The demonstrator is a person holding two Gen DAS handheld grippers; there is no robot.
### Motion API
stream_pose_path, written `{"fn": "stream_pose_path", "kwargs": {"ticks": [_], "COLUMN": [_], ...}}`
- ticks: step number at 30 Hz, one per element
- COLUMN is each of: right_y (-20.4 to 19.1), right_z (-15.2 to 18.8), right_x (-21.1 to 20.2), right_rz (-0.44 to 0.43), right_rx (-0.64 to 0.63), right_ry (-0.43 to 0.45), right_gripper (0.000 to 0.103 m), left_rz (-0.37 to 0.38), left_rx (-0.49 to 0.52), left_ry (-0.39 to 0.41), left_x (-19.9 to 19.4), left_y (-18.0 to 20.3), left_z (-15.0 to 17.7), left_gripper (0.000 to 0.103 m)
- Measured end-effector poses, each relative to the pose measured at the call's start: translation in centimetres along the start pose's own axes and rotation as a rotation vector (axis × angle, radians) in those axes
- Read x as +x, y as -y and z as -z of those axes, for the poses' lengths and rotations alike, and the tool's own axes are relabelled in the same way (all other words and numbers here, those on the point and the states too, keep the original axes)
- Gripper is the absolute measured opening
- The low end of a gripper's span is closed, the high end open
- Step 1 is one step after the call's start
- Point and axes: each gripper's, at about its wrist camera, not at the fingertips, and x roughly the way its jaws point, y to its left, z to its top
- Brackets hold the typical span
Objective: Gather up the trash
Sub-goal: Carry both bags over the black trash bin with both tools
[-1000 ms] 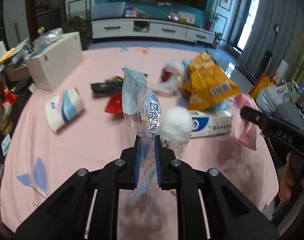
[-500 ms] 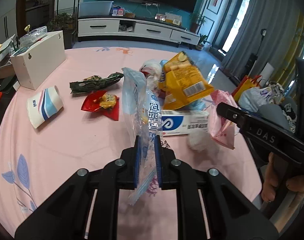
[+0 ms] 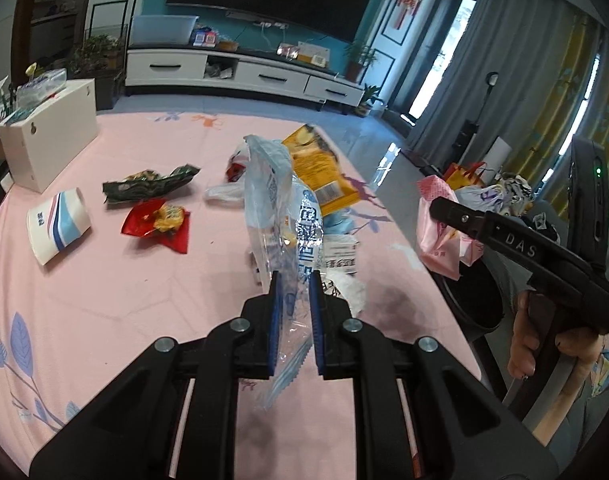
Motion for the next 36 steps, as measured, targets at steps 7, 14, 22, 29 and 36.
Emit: {"fn": "stream_pose_path", "kwargs": {"ticks": [7,14,22,29,36], "right_y": [3.2,7.1,15.0,19.3,21.5], "right_z": [-0.5,-0.8,0.7,2.4,3.9], "right_x": [-2.3,-4.8,-7.3,-8.2,-8.3], "right_rz": [0.045,0.085,0.169,0.380,0.401], "right_rx": [0.069,0.152,0.370,0.508,0.614], "right_ry": [0.067,0.141,0.185,0.187,0.200], "right_gripper": [0.058,0.058,0.058,0.058,0.058], "left_rz": [0.058,0.122,0.353,0.445,0.491], "left_rx": [0.024,0.058,0.061,0.070,0.111], "left_ry": [0.024,0.028,-0.059,-0.111,-0.185], "left_x": [-0.3,0.9,6.1,10.3,14.4], "left_y": [1.9,5.4,12.0,16.6,20.1], "left_z": [-0.2,-1.1,-0.8,-0.2,1.1], "left_gripper": [0.014,0.014,0.014,0.014,0.014]}}
